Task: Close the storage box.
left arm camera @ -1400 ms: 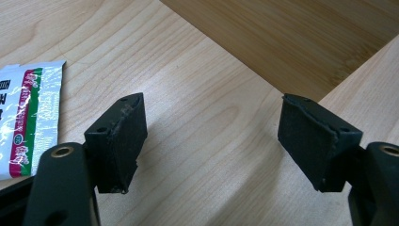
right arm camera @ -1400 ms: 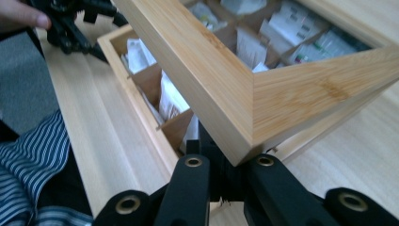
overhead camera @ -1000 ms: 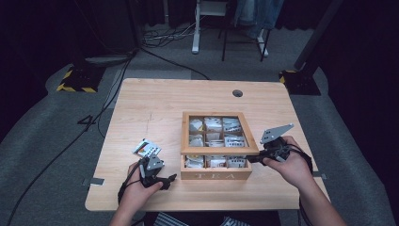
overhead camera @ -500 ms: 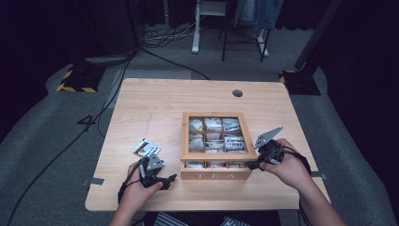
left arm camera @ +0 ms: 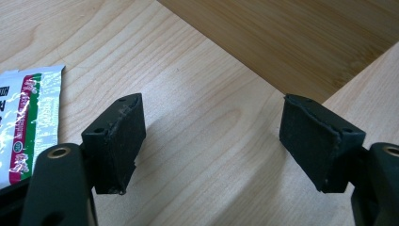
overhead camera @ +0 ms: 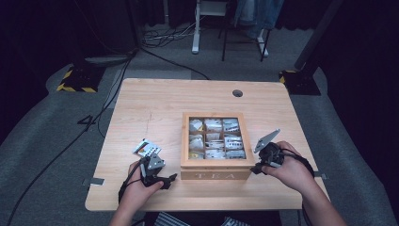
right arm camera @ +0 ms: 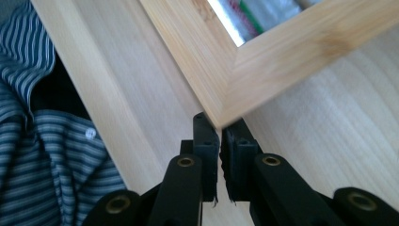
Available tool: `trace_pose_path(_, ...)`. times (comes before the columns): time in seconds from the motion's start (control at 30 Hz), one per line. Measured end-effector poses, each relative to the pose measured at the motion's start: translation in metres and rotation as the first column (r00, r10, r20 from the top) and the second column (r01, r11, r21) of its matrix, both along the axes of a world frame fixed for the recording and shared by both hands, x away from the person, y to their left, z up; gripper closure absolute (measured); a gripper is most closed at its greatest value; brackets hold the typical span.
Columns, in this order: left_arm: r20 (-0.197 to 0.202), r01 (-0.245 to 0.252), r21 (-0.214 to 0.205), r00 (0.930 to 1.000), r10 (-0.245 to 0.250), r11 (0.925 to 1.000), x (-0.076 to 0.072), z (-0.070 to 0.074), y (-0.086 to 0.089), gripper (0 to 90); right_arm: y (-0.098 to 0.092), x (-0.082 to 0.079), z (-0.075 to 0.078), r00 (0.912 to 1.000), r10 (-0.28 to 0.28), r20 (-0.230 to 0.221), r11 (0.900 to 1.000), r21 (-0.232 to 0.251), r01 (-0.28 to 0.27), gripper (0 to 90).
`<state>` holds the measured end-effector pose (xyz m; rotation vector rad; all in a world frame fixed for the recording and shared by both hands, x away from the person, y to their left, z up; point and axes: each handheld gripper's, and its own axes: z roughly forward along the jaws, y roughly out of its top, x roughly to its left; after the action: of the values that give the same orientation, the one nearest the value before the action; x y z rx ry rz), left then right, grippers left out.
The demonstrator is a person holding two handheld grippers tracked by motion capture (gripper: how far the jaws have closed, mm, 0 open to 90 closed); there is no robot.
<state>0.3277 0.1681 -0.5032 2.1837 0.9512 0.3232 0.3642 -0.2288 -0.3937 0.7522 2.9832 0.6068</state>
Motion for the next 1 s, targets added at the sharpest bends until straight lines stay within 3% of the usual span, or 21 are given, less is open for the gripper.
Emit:
trace_pose_path(0.23,0.006,0.005,0.012,1.0,-0.005,0.9999,0.003,0.0,-0.002,23.1,-0.001,-0.002,-0.004,1.0,-0.005,-0.008,0.9997,-0.025,0.005,85.5)
trace_pose_path(0.37,0.003,0.004,0.007,1.0,-0.004,1.0,0.004,0.0,-0.002,23.1,-0.006,-0.003,0.0,0.9999,-0.007,-0.012,0.9999,-0.008,0.007,85.4)
trace_pose_path(0.5,0.004,0.005,0.009,1.0,-0.005,0.9999,0.004,0.0,-0.002,23.1,-0.009,-0.005,0.003,0.9996,0.005,-0.028,1.0,0.003,-0.005,79.3)
trace_pose_path(0.6,0.005,0.005,0.009,1.0,-0.005,0.9999,0.004,0.0,-0.002,23.2,-0.015,-0.003,0.007,0.9999,-0.004,-0.012,0.9993,0.036,0.004,70.4)
trace_pose_path(0.7,0.0,-0.004,0.001,1.0,0.004,1.0,0.004,0.0,-0.002,23.5,-0.024,0.0,0.011,0.9994,-0.031,0.013,0.9944,0.102,0.029,60.8)
trace_pose_path(0.77,0.001,-0.005,0.004,1.0,0.005,1.0,0.004,0.0,-0.001,24.2,-0.026,0.0,0.011,0.999,-0.037,0.024,0.9929,0.114,0.034,58.0)
trace_pose_path(0.8,0.01,-0.007,0.014,0.9999,0.007,0.9999,0.004,0.0,-0.001,24.8,-0.033,0.004,0.014,0.9962,-0.062,0.062,0.9858,0.16,0.051,50.7)
trace_pose_path(0.87,0.017,-0.013,0.025,0.9998,0.013,0.9996,0.002,0.0,-0.001,25.1,-0.04,0.008,0.016,0.9915,-0.09,0.093,0.9778,0.197,0.07,46.2)
trace_pose_path(1.0,0.017,-0.016,0.026,0.9997,0.016,0.9995,0.0,0.0,0.003,25.2,-0.05,0.016,0.016,0.9822,-0.128,0.137,0.9683,0.231,0.094,39.9)
